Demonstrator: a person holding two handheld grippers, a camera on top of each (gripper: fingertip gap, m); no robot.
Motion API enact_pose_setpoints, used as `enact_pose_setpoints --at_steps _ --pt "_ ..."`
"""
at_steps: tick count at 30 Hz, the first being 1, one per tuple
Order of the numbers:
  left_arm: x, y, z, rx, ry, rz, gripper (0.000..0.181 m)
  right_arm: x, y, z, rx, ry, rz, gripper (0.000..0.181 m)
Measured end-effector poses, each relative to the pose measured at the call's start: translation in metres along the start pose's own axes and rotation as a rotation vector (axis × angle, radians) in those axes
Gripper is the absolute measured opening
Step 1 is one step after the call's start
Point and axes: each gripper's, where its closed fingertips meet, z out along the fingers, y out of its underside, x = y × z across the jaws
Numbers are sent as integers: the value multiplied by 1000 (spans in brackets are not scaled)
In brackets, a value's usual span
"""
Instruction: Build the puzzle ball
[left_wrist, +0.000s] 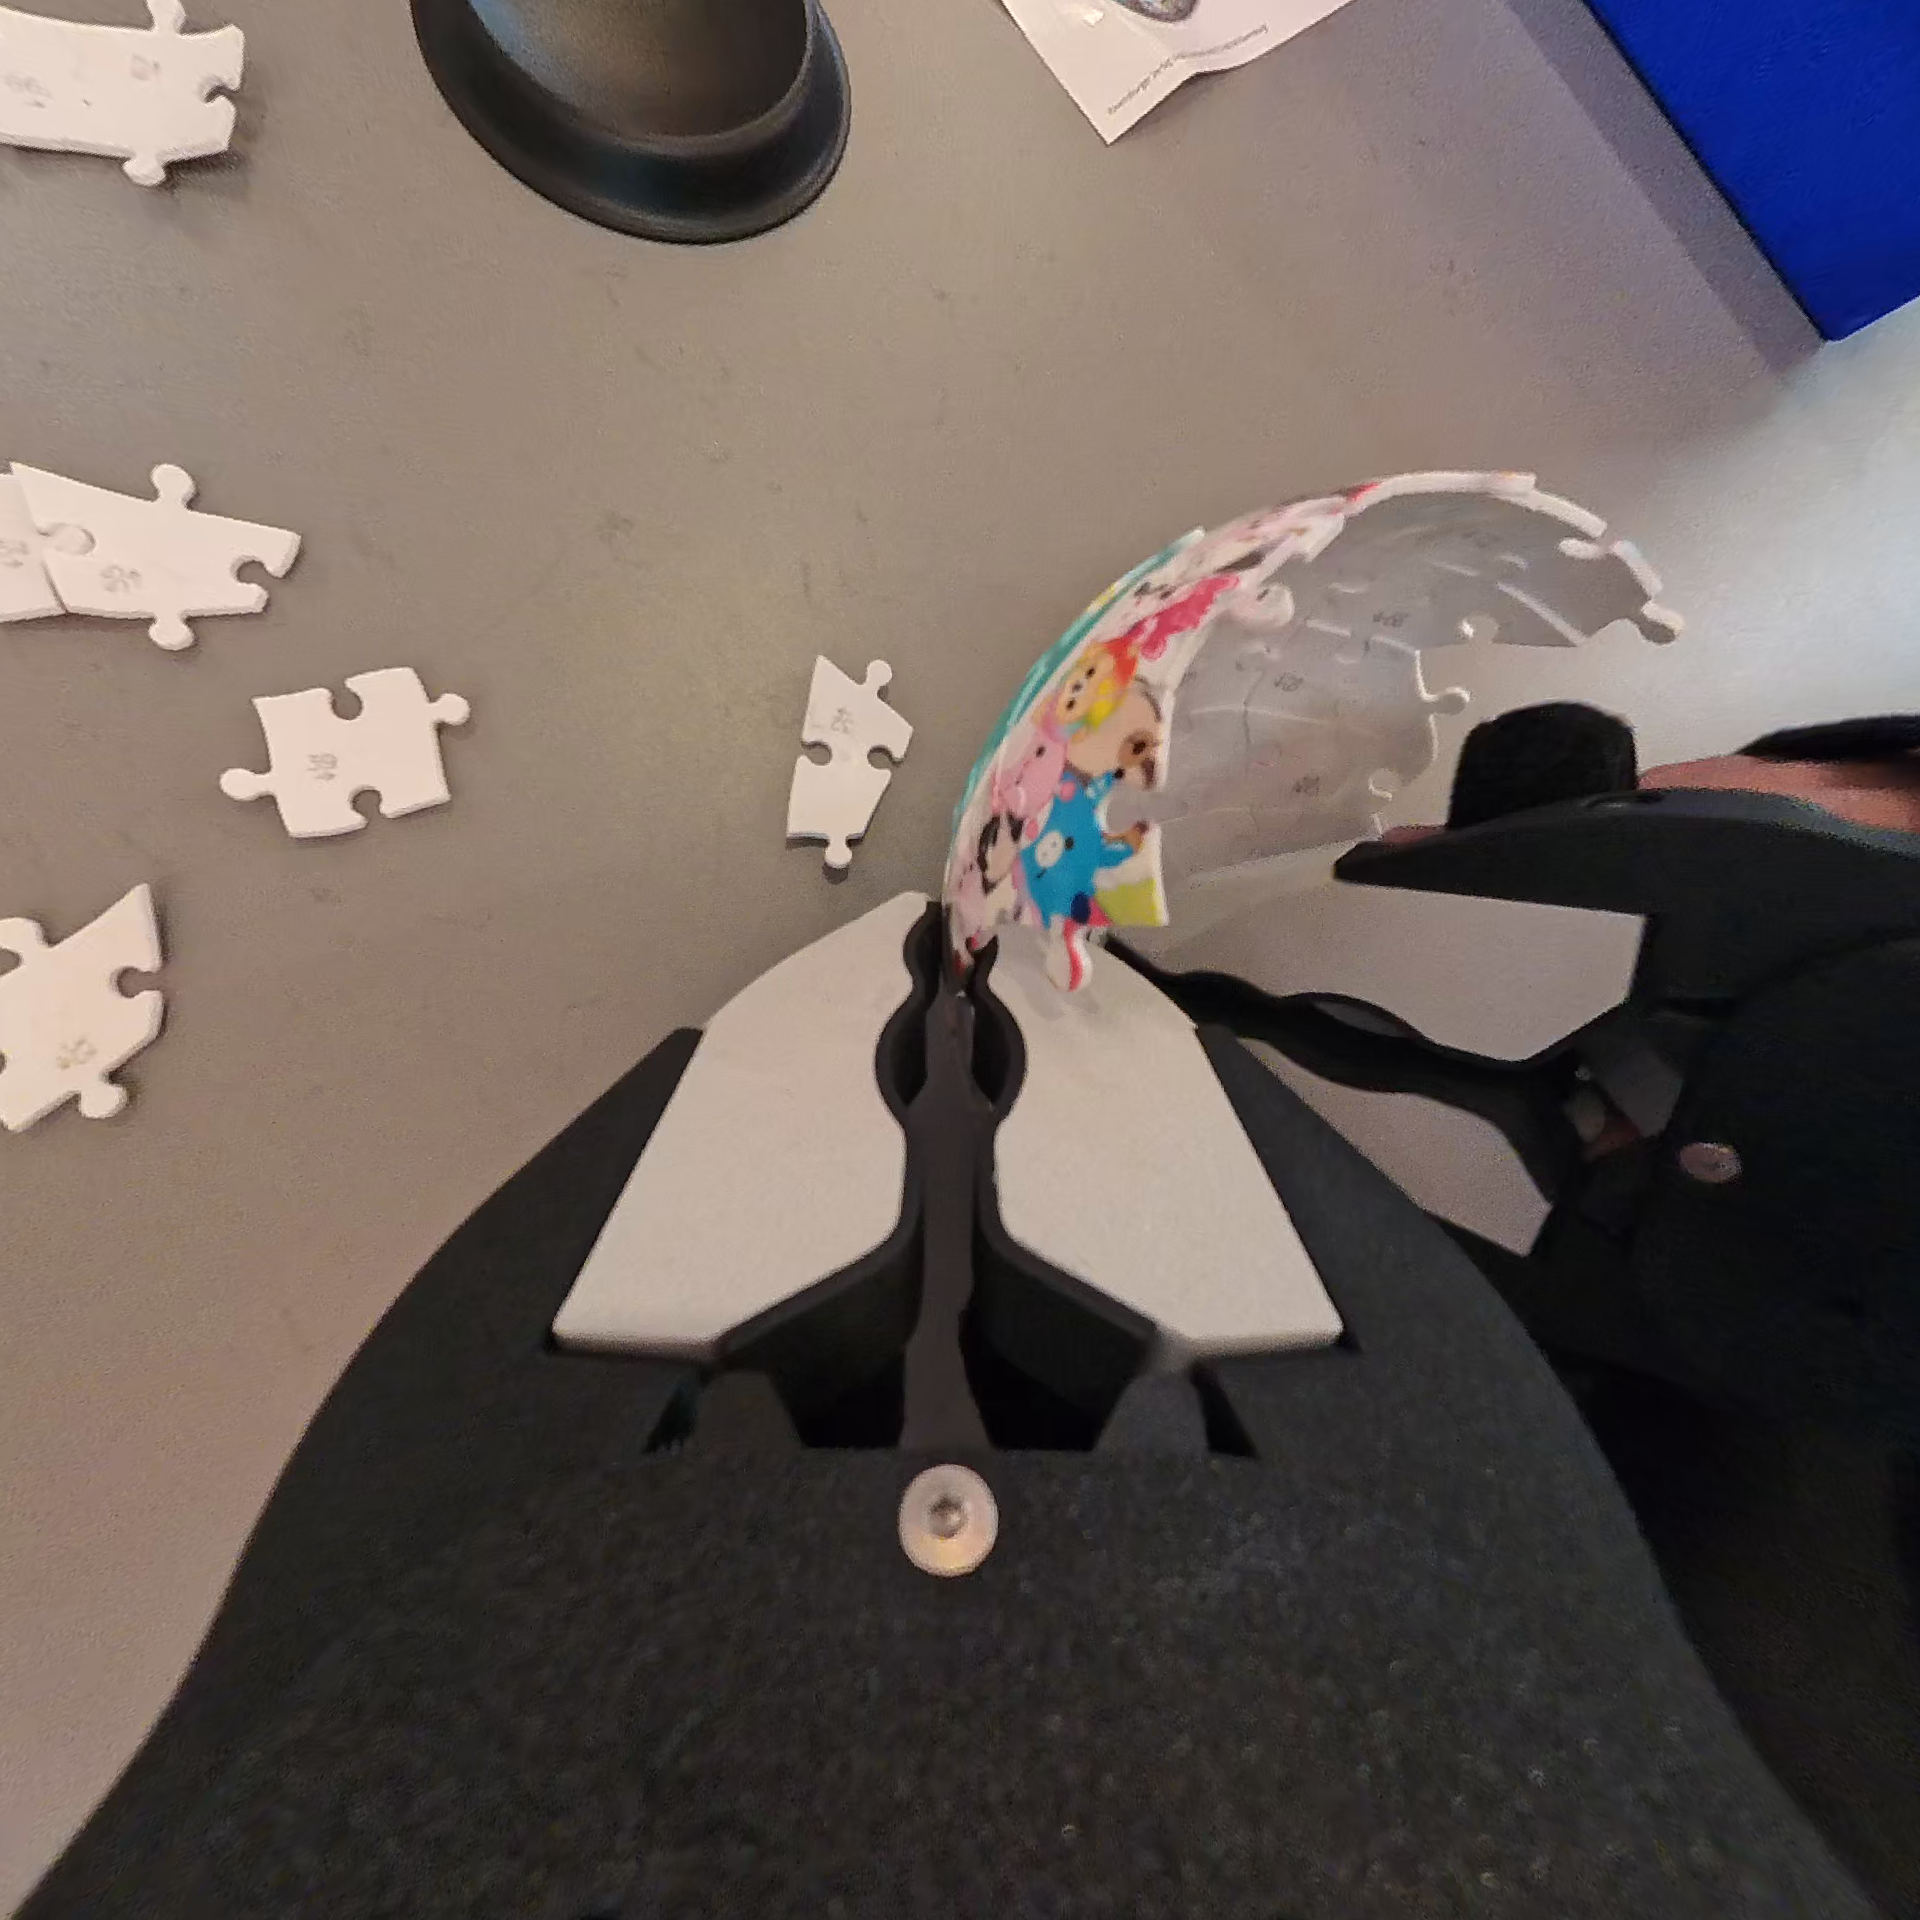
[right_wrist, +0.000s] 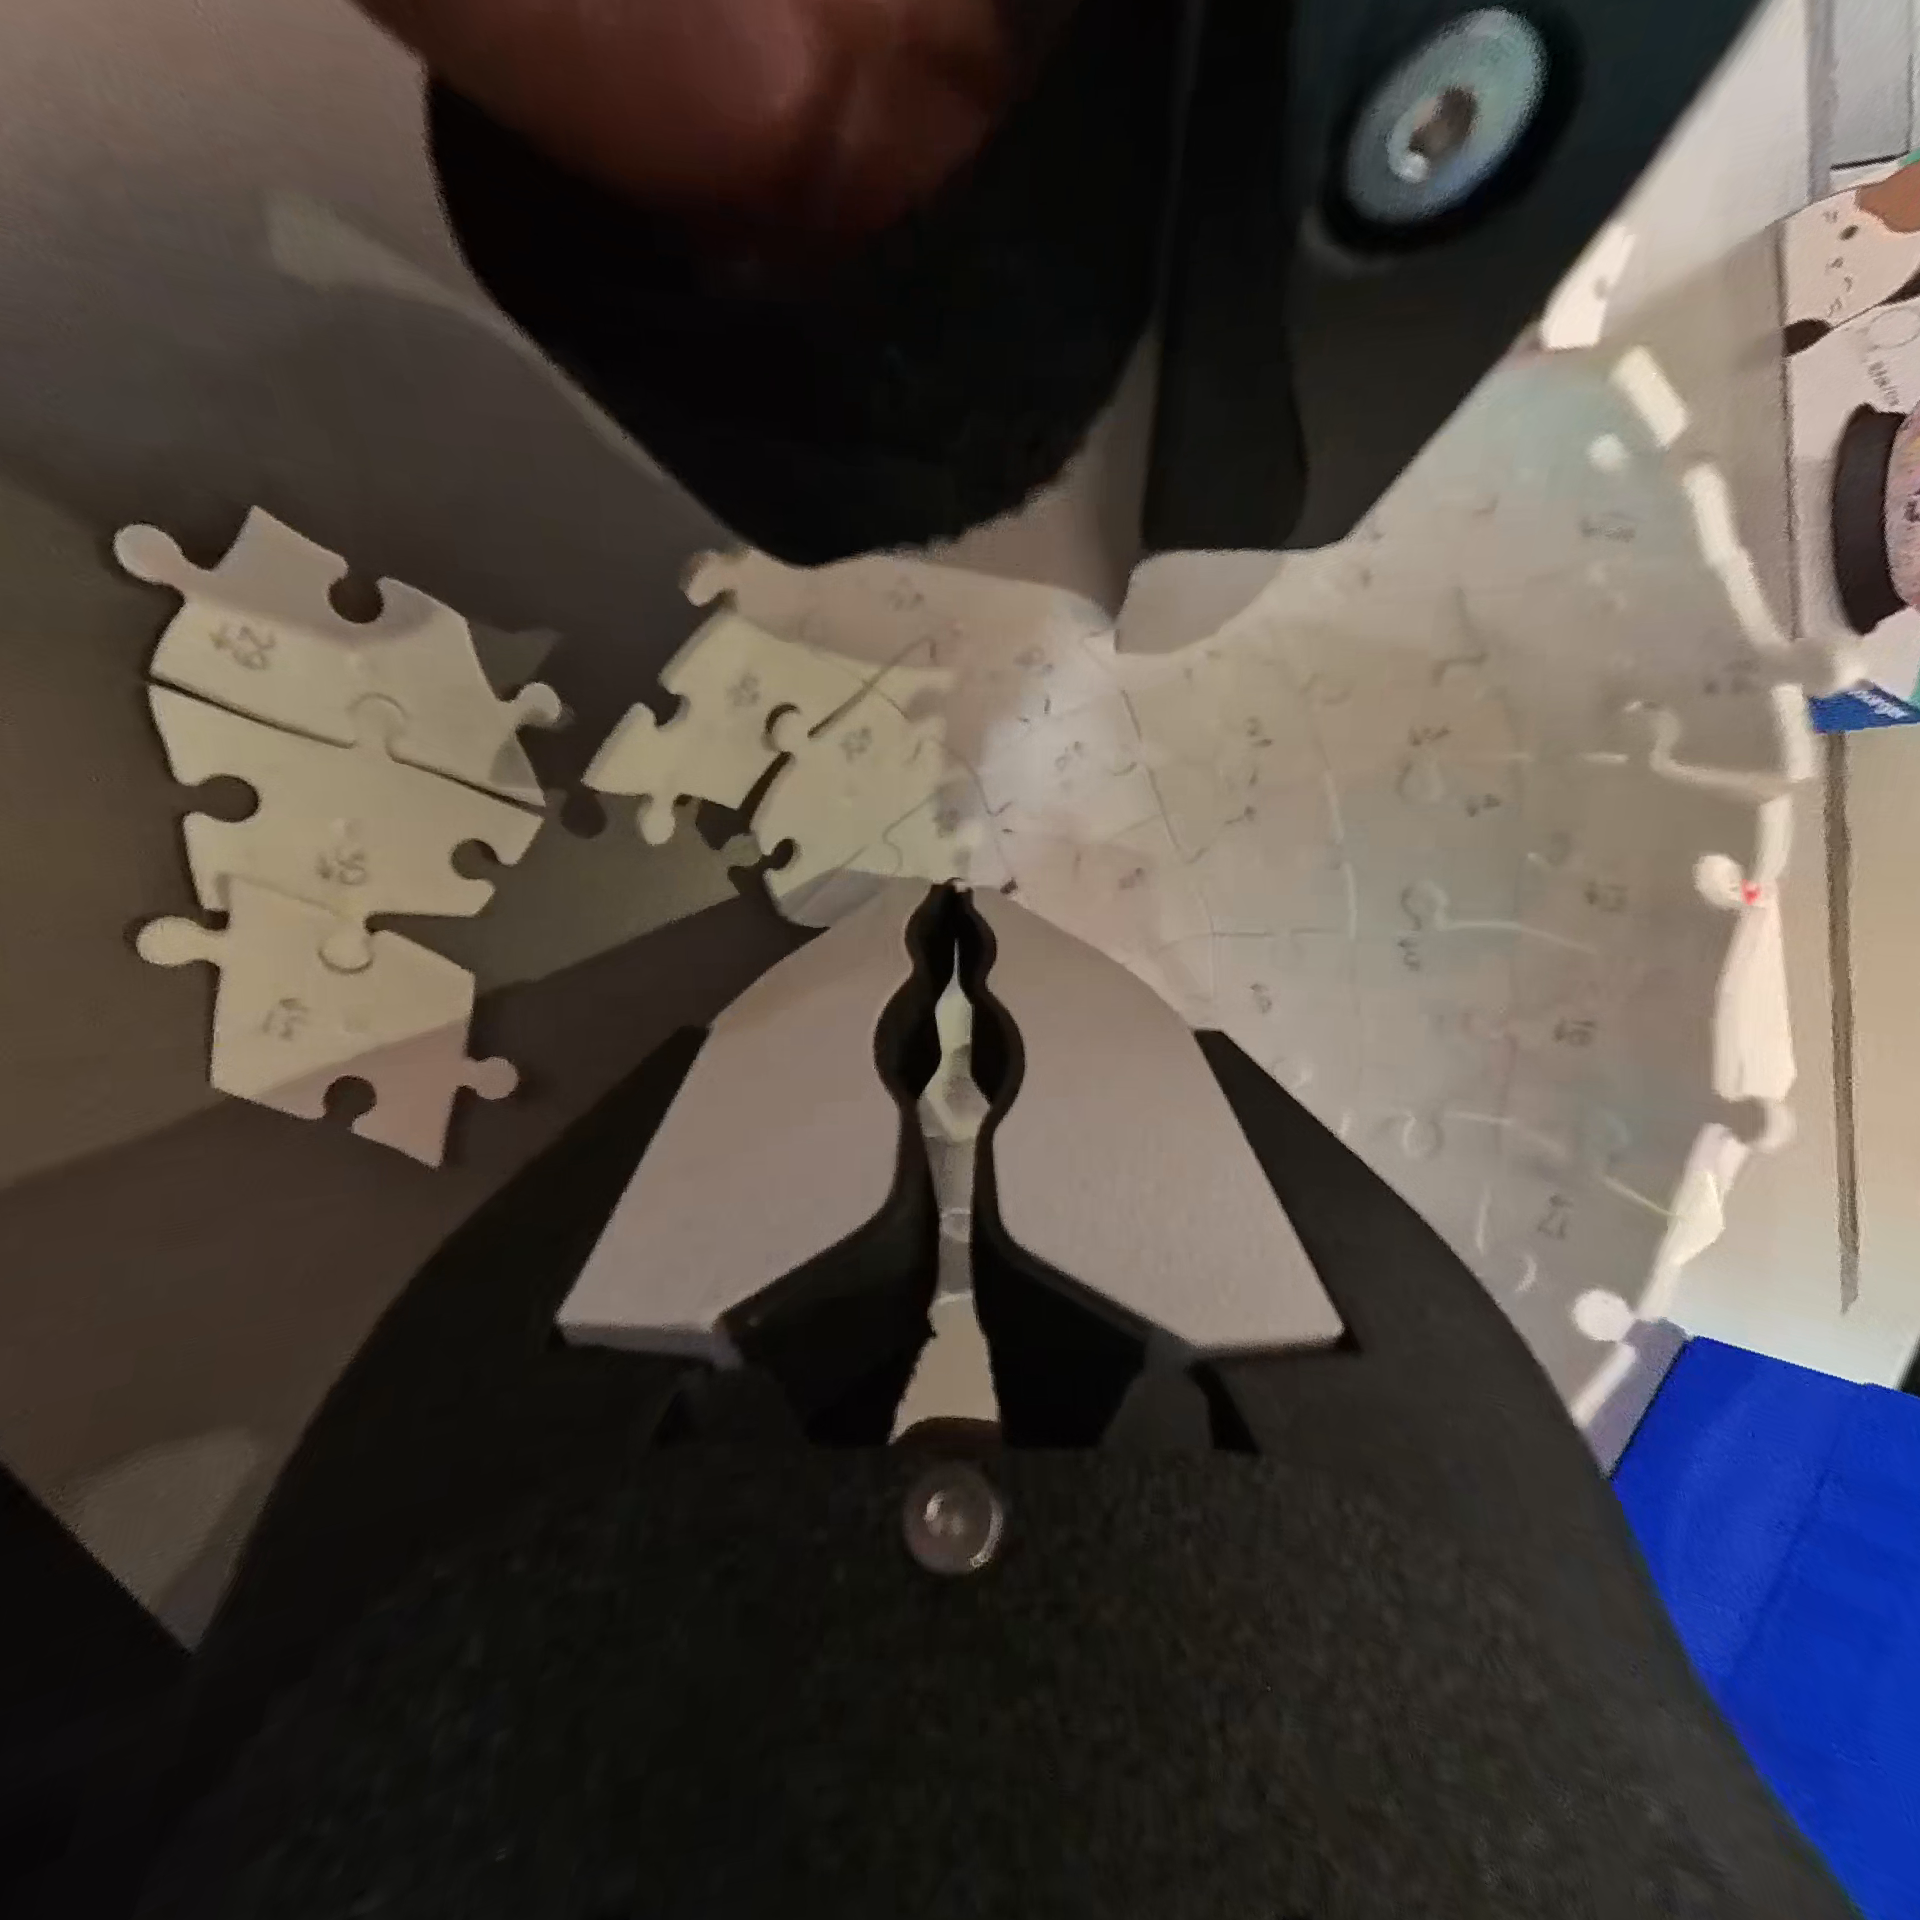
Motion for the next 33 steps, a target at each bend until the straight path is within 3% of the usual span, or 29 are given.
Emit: enact_pose_setpoints --at_steps 3,8,29,33 --pt "0 0 0 -1 2 -1 3 5 -4 -7 42 -1 14 0" --pt "1 0 1 -2 5 -2 3 11 7 -10 -20 3 83 0" --pt "0 0 3 -5 -2 16 2 9 9 2 -82 77 -1 0" --pt "0 -2 1 3 -14 21 3 16 3 -12 -19 178 15 0"
